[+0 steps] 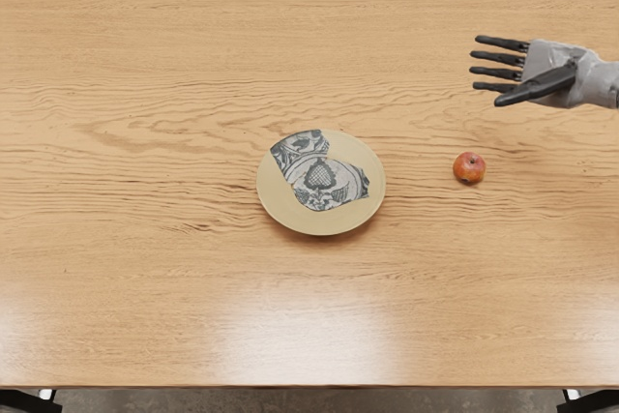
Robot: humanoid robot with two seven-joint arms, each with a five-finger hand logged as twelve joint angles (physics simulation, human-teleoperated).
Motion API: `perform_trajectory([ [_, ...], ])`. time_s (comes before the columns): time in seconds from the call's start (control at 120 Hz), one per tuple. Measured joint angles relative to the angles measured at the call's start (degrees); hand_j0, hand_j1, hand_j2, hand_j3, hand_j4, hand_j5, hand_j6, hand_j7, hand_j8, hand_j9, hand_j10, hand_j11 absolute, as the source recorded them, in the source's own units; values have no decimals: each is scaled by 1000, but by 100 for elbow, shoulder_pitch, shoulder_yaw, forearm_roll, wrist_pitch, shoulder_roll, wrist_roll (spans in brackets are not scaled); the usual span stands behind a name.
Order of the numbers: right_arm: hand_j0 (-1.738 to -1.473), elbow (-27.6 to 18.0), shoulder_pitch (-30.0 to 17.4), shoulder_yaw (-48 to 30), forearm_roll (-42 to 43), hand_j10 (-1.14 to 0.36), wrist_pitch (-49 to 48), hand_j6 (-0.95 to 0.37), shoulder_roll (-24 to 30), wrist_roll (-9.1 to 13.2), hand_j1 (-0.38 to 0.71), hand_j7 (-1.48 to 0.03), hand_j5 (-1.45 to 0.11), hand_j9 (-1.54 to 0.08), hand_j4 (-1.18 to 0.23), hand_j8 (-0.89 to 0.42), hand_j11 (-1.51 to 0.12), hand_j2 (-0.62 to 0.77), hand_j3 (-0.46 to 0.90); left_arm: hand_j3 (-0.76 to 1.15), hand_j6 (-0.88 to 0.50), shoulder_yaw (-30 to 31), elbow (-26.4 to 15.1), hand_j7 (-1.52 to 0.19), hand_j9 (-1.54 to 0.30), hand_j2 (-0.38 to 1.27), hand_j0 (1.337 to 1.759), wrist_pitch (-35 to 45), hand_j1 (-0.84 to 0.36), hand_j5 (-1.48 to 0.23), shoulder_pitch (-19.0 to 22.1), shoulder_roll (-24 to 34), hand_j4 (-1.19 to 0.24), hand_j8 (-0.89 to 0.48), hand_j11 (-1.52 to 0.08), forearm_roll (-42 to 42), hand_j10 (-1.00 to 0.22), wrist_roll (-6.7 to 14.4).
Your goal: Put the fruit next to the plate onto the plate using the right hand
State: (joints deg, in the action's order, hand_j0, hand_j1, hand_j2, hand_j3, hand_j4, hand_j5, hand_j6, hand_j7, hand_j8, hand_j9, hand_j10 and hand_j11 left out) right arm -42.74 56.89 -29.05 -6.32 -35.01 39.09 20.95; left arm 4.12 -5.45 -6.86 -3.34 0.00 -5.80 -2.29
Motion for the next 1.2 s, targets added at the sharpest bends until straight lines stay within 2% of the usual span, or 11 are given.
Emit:
perform_trajectory([
  [0.067,-1658,-18,2,-11,2,-31,0,-31,-4,44,-310,-43,-43,-43,-31,-31,-43,-6,0,0,-230,0,0,-299,-299,46,1658,0,73,-299,0,0,-230,-230,-299,0,-230,0],
  [0.225,-1658,-32,22,-272,48,-32,-1,-31,102,346,-309,-44,-44,-44,-32,-32,-44,-6,0,0,-230,0,0,-299,-299,46,1658,0,73,-299,0,0,-230,-230,-299,0,-230,0],
  [0.375,-1658,-659,19,-1091,1739,-35,-1,-34,436,440,-305,-48,-48,-48,-35,-35,-48,-7,0,0,-230,0,0,-299,-299,46,1658,0,73,-299,0,0,-230,-230,-299,0,-230,0],
  [0.408,-1658,-940,15,-1213,2237,-36,-1,-35,513,448,-305,-49,-48,-48,-36,-36,-48,-7,0,0,-230,0,-1,-299,-299,46,1658,0,73,-299,0,0,-230,-230,-299,0,-230,0],
  [0.517,-1658,-2321,-30,-1349,3709,-38,-1,-38,918,476,-304,-50,-50,-50,-38,-38,-50,-7,0,0,-230,0,0,-299,-299,46,1658,0,73,-299,0,0,-230,-230,-299,0,-230,1],
  [0.6,-1658,-3184,-179,-1310,4510,-39,16,-40,1086,535,-303,-51,-51,-51,-40,-39,-51,-7,0,0,-230,0,0,-299,-299,46,1658,0,73,-299,0,0,-230,-230,-299,0,-230,1],
  [0.683,-1658,-3849,-392,-1177,5096,-41,449,-42,1223,580,-303,-51,-52,-52,-41,-41,-51,-7,0,0,-230,0,0,-299,-299,46,1658,0,73,-299,0,0,-230,-230,-299,0,-230,1],
  [0.767,-1658,-4273,-513,-941,5500,-43,1138,-45,1279,659,-301,-53,-54,-53,-44,-44,-53,-7,0,0,-230,0,0,-299,-299,46,1658,0,73,-299,0,0,-230,-230,-299,0,-230,0],
  [0.908,-1658,-4576,-600,-351,5819,-61,2267,-64,1254,756,-281,-76,-76,-76,-62,-63,-76,-10,0,0,-230,0,0,-299,-299,46,1658,0,73,-299,0,0,-230,-230,-299,0,-230,0],
  [1.025,-1658,-4640,-614,32,5899,-86,3040,-89,1105,1043,-253,-107,-107,-107,-87,-87,-107,-14,0,0,-230,0,0,-299,-299,46,1658,0,73,-299,0,0,-230,-230,-299,0,-230,0],
  [1.2,-1658,-4661,-587,284,5946,-213,3567,-216,868,1322,-100,-272,-273,-272,-214,-215,-272,-39,0,0,-230,0,0,-299,-299,46,1658,0,73,-299,0,0,-230,-230,-299,0,-230,1],
])
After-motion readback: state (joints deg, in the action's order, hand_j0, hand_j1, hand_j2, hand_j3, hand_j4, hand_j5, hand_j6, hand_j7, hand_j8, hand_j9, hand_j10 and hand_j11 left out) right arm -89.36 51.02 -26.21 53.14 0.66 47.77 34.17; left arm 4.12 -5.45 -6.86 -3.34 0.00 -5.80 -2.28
